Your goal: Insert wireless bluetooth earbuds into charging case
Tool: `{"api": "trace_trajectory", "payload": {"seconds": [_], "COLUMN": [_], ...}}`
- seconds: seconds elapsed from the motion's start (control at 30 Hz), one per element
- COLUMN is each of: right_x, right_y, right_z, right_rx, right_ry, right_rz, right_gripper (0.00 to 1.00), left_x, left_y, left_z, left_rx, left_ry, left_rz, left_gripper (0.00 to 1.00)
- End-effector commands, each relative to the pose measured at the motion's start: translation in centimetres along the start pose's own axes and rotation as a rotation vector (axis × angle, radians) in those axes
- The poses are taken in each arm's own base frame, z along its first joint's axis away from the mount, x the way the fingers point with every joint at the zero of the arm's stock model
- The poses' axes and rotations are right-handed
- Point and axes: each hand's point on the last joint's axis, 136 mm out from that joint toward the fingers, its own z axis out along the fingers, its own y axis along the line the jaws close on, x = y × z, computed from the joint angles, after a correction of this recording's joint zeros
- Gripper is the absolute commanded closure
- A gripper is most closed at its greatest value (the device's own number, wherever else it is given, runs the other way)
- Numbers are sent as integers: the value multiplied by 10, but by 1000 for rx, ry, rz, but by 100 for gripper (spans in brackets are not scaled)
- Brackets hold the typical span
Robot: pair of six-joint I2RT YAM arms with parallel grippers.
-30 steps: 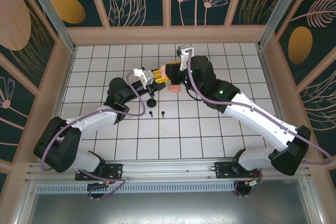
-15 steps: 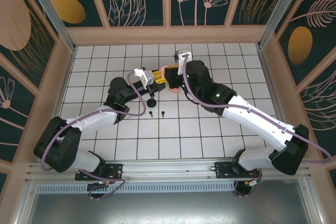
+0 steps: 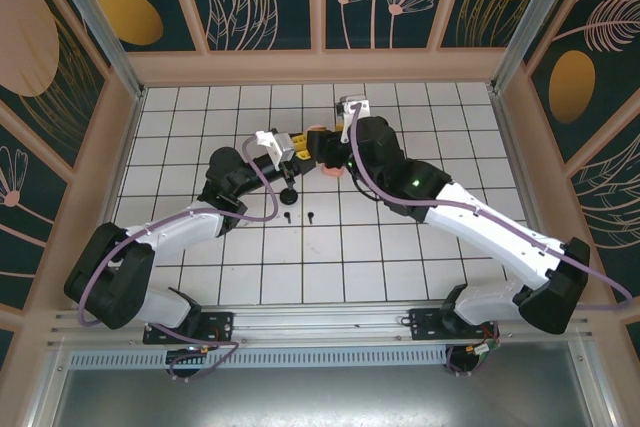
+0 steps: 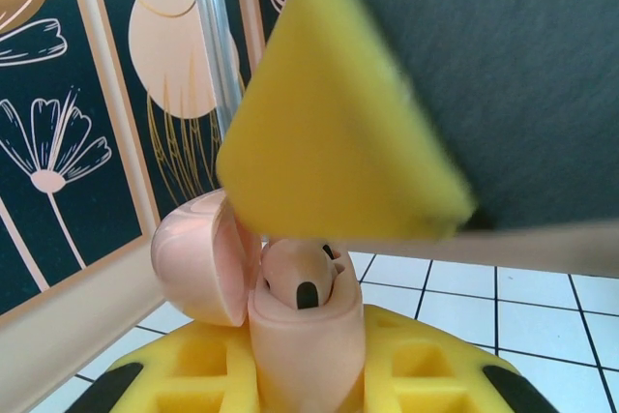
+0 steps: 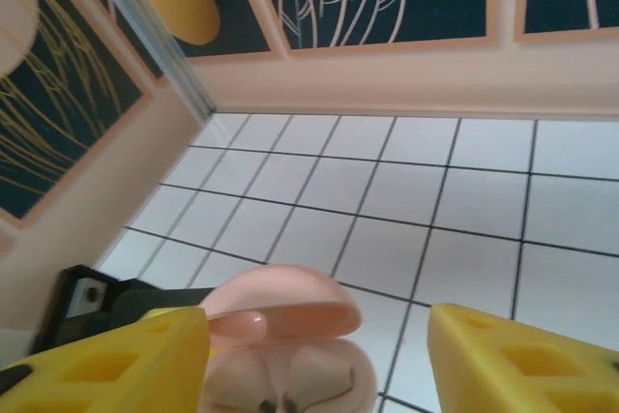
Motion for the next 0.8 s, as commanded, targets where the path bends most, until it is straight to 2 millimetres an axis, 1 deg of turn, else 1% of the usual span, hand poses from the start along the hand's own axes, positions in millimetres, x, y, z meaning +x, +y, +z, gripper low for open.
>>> {"api": "trace_trajectory", "payload": {"seconds": [0.0, 0.07, 0.17, 0.27, 0.33, 0.4, 0.43, 0.5, 0.53, 0.57, 0.63, 0.7, 0.77], "right_x": [-51, -60, -64, -67, -65, -64, -62, -59, -57, -55, -48, -40, -27], "right_y": [19, 22, 20, 8, -4, -14, -16, -20, -22, -24, -27, -28, -30], "right_z": [-42, -53, -56, -47, -33, -20, -13, -1, 6, 12, 24, 32, 41], "right_rx": [-121, -152, -158, -121, -97, -85, -94, -100, -101, -106, -108, -120, -125], "right_ry": [-110, -128, -117, -68, -4, 57, 90, 146, 175, 204, 259, 312, 366], "right_rz": [101, 145, 172, 177, 188, 200, 201, 201, 199, 196, 199, 202, 208], "right_gripper": [36, 35, 34, 36, 39, 47, 52, 66, 76, 83, 93, 99, 100], "left_x": [-21, -17, -13, -5, 1, 7, 11, 17, 19, 21, 23, 25, 25], "left_y": [-3, -3, -4, -7, -9, -12, -14, -17, -19, -21, -23, -24, -24], "left_z": [4, 4, 4, 3, 4, 6, 7, 8, 9, 9, 9, 10, 11], "left_rx": [16, 16, 21, 30, 44, 63, 73, 89, 95, 102, 110, 112, 115], "left_ry": [-62, -56, -48, -29, -5, 23, 40, 66, 75, 82, 90, 98, 102], "left_rz": [36, 28, 15, 2, -7, -22, -32, -46, -50, -55, -58, -61, -62], "left_gripper": [100, 100, 100, 100, 100, 100, 100, 100, 100, 100, 100, 100, 100]}}
